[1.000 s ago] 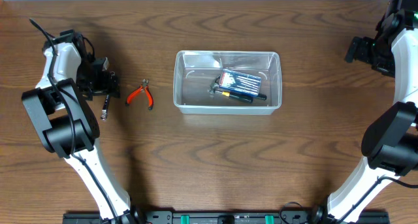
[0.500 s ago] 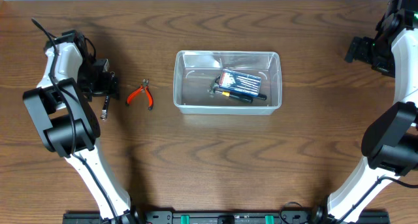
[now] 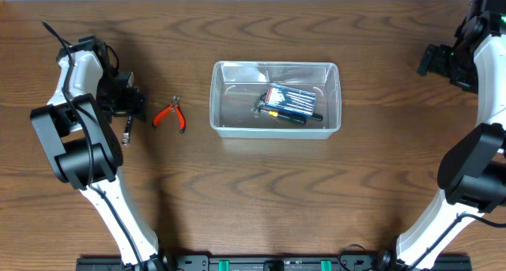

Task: Pack container
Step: 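Lower the left gripper and close it on the wrench shaft, then lift the wrench and carry it right toward the container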

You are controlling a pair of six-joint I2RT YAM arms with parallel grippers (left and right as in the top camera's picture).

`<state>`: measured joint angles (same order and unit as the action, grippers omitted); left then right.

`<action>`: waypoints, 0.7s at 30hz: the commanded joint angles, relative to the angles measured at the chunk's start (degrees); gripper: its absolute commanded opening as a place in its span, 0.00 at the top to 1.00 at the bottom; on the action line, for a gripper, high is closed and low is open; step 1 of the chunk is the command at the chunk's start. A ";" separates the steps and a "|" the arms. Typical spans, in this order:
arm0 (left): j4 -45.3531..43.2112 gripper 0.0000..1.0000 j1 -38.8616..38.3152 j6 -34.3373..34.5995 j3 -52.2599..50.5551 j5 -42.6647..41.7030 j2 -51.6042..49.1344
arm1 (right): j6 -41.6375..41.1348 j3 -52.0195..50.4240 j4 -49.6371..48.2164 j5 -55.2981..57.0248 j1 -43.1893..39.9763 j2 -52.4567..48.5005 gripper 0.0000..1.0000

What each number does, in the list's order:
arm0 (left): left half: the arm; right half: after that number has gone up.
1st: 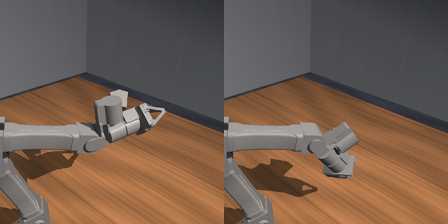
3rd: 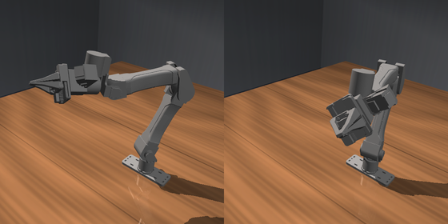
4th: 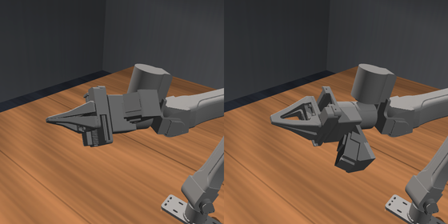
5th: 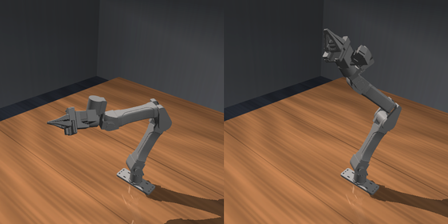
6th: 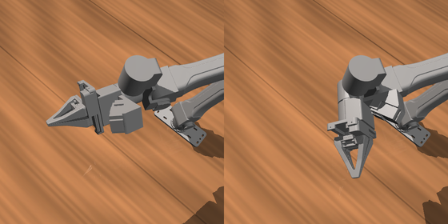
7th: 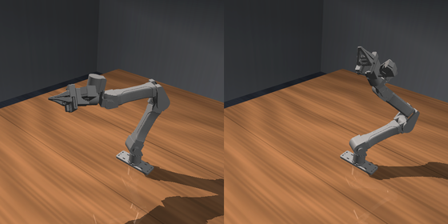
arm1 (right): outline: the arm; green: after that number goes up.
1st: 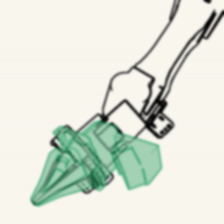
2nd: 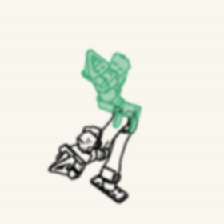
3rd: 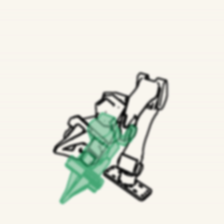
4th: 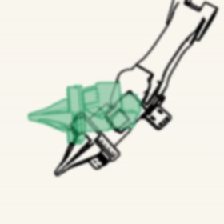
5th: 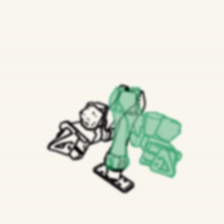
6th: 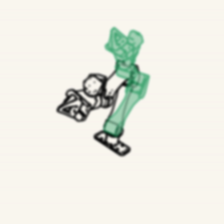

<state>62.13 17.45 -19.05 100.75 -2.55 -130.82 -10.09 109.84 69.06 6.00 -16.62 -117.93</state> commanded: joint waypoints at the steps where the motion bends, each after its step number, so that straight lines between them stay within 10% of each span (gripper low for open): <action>1: 0.35 0.16 -0.31 0.74 -0.20 -0.39 -1.84 | -0.79 -0.15 -0.11 0.17 -0.22 -0.13 0.01; 21: 0.52 0.46 -0.31 0.76 -0.20 -0.37 -1.84 | -0.79 -0.15 -0.11 0.17 -0.22 -0.13 0.01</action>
<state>62.52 17.43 -18.00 100.75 -2.57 -130.89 -10.11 109.84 69.06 6.00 -16.62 -117.95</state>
